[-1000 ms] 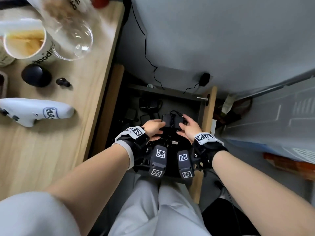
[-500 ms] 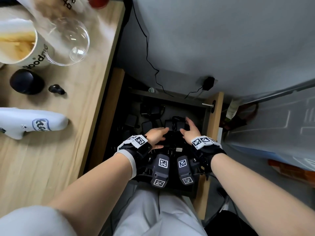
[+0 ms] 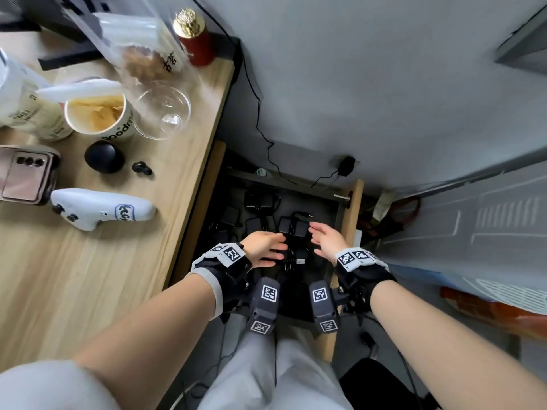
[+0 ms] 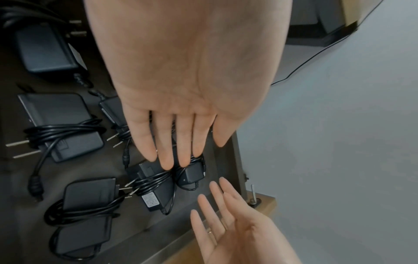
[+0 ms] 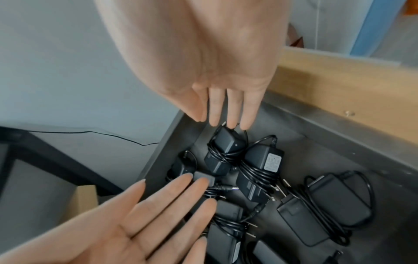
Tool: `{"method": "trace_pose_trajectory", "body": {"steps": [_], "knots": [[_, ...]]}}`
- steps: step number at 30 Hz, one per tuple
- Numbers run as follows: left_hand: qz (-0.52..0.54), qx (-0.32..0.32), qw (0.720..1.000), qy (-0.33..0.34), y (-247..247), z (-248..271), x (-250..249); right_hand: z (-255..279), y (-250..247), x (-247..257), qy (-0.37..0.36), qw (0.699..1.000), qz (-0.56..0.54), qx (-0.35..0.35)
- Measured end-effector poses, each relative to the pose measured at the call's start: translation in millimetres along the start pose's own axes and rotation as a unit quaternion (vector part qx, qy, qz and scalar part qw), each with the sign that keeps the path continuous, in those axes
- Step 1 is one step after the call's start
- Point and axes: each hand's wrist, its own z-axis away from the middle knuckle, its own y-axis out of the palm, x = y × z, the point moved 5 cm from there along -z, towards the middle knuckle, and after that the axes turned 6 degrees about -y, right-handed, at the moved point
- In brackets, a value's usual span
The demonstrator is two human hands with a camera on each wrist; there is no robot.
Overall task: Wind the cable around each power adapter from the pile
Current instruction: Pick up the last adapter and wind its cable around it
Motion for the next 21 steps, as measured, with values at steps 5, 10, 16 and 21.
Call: {"method": "trace_pose_trajectory", "body": {"steps": [5, 10, 16, 21], "knots": [[-0.008, -0.003, 0.999, 0.035, -8, 60, -9, 55, 0, 41, -0.003, 0.999, -0.019, 0.048], [0.002, -0.025, 0.996, 0.082, -30, 130, -16, 107, 22, 100, -0.066, 0.991, 0.047, 0.108], [0.075, -0.083, 0.983, 0.146, -84, 215, -1, 162, 97, 180, -0.154, 0.955, 0.129, 0.22], [0.171, -0.174, 0.955, 0.169, -145, 273, 52, 204, 191, 212, -0.202, 0.917, 0.187, 0.29]]}}
